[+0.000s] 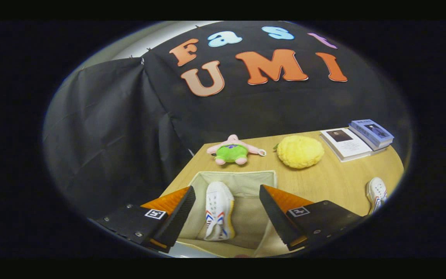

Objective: Open the storage box then place both shoes into the box .Put the left shoe in first, then the right shoe, with the right side of both shoes facing outward in a uniform manner.

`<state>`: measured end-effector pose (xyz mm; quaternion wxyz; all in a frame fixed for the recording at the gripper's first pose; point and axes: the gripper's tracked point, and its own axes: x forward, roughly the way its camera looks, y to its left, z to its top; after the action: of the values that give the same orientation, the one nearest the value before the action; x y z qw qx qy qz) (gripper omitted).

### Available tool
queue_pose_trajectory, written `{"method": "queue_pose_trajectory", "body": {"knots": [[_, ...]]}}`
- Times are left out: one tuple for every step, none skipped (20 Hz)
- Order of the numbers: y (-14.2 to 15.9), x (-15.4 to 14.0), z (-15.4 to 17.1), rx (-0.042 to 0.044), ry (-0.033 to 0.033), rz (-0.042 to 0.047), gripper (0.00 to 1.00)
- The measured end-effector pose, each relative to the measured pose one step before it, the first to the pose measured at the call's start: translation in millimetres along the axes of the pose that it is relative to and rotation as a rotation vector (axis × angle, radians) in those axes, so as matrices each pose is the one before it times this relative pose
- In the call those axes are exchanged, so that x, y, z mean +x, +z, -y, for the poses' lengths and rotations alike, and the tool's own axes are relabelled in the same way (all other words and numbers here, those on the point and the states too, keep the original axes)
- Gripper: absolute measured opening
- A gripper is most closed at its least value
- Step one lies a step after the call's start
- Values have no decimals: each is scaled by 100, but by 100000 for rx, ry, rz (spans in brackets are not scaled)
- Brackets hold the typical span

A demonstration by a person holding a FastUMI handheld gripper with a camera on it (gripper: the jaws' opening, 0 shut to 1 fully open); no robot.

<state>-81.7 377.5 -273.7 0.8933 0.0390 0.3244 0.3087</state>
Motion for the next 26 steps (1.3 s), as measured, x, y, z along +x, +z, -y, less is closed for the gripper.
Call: {"method": "queue_pose_trajectory", "body": {"knots": [[502, -258, 1500, -172, -1917, 1187, 98], [352, -171, 1467, -289, -1781, 714, 99], [331, -283, 1559, 121, -2052, 520, 99], [296, -199, 1585, 434, -2236, 745, 99], [320, -267, 1707, 171, -2410, 756, 99], [283, -110, 1731, -106, -2489, 767, 98], [259, -231, 1693, -328, -2391, 718, 98], [206, -58, 1821, -272, -2283, 763, 98], [132, -216, 1581, -304, -2040, 482, 98], [-136, -144, 1594, -703, -2257, 43, 99], [-236, -141, 1713, -523, -2799, -354, 99], [-184, -171, 1710, 357, -2430, 73, 99], [-111, -278, 1540, 1111, -2232, 218, 99], [-204, -57, 1518, 1501, -2224, -87, 98], [-185, -139, 1600, 1200, -2155, -225, 98], [-231, -63, 1743, 724, -2701, -98, 98], [-300, -190, 1634, 113, -2238, -161, 99], [-282, -465, 2089, -1, -2465, -224, 99], [-443, 427, 1100, -153, -2341, -431, 99], [-528, 96, 1788, 137, -2868, -865, 99], [-619, 65, 1659, 308, -2647, -913, 98], [-649, 184, 1517, -118, -2435, -1051, 98], [-766, 22, 1517, -483, -2565, -986, 99], [-829, 231, 1503, -567, -2770, -1363, 99], [-1019, 250, 1196, -416, -2100, -1812, 99], [-992, 121, 812, -254, -1534, -1639, 98]]}}
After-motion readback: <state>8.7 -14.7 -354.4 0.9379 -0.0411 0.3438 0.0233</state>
